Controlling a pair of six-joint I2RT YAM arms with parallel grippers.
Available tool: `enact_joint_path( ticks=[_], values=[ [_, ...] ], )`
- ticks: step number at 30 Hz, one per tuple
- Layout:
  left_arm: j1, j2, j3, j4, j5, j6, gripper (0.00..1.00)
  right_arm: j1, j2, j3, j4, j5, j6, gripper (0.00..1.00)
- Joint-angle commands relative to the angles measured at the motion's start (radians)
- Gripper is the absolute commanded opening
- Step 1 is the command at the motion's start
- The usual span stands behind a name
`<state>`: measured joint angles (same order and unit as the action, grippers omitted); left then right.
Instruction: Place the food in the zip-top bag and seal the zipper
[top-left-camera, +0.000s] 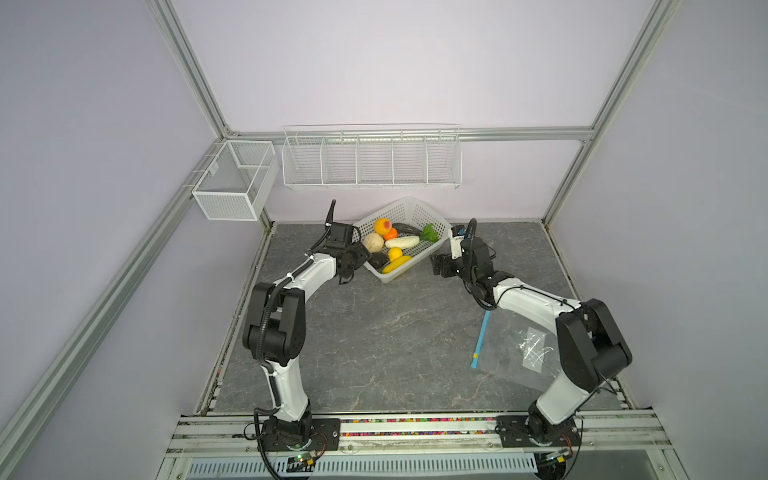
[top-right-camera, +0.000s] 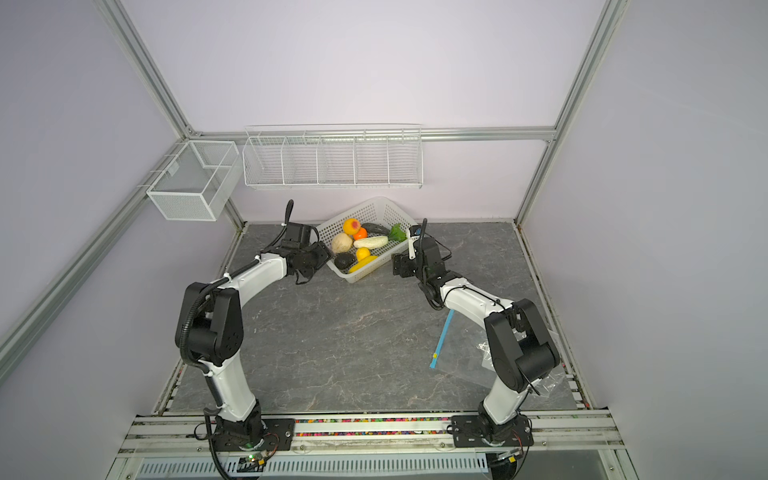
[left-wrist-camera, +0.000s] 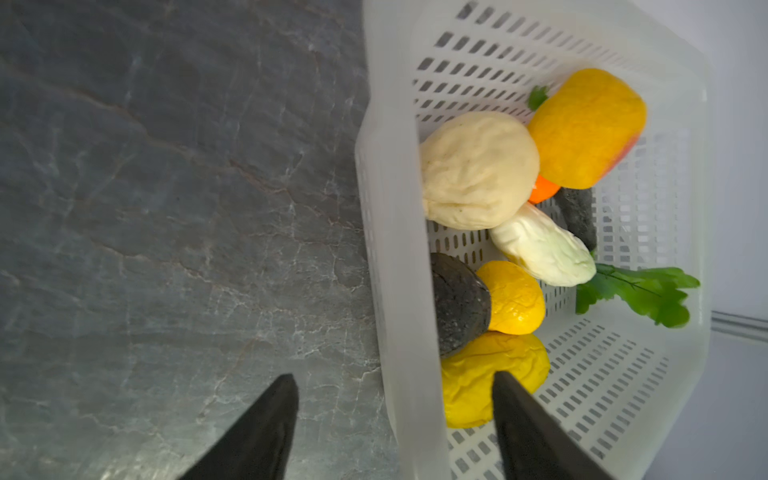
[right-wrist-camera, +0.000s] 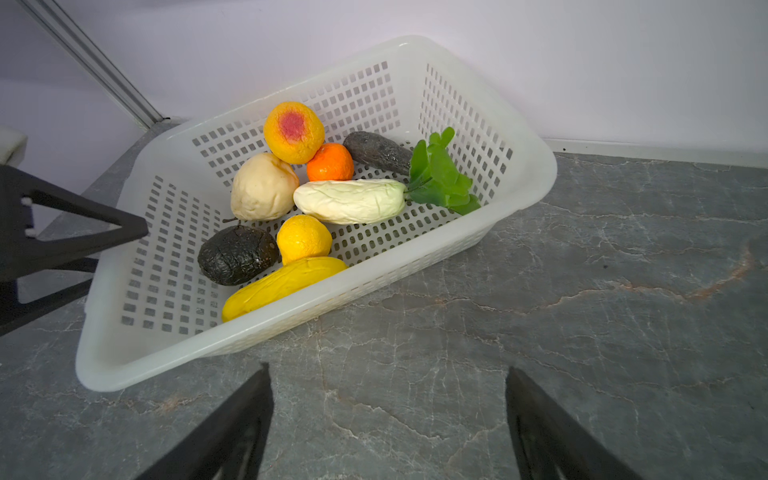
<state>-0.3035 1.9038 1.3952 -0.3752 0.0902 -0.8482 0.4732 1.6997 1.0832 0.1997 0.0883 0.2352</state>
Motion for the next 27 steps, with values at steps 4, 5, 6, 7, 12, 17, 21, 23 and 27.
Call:
enact_joint_path(
  ticks=[4, 5, 6, 7, 12, 17, 21, 23, 27],
  values=[
    [-0.004, 0.015, 0.031, -0.04, 0.003, 0.012, 0.45, 0.007, 0.018, 0.012, -0.016, 0.0, -0.002, 0.88],
    [-0.004, 0.015, 0.031, -0.04, 0.005, 0.017, 0.41, 0.006, 0.016, 0.012, -0.019, 0.005, -0.002, 0.88],
    [-0.005, 0.015, 0.031, -0.042, 0.005, 0.023, 0.37, 0.006, 0.012, 0.013, -0.026, 0.01, -0.002, 0.88],
    [-0.004, 0.013, 0.031, -0.046, 0.001, 0.027, 0.35, 0.006, 0.009, 0.015, -0.033, 0.018, -0.003, 0.88],
    [-0.003, -0.017, 0.02, -0.069, -0.025, 0.06, 0.28, 0.005, -0.022, 0.031, -0.084, 0.065, 0.01, 0.88],
    [0.002, -0.064, -0.004, -0.091, -0.047, 0.103, 0.25, -0.017, -0.046, 0.083, -0.2, 0.111, 0.101, 0.88],
    [0.016, -0.106, -0.04, -0.097, -0.016, 0.16, 0.23, -0.046, -0.034, 0.128, -0.27, 0.06, 0.137, 0.89],
    [0.023, -0.129, -0.061, -0.104, 0.009, 0.195, 0.2, -0.069, -0.032, 0.134, -0.272, -0.006, 0.161, 0.89],
    [0.047, -0.179, -0.118, -0.115, 0.039, 0.233, 0.18, -0.12, 0.001, 0.173, -0.272, -0.154, 0.21, 0.9]
  ],
)
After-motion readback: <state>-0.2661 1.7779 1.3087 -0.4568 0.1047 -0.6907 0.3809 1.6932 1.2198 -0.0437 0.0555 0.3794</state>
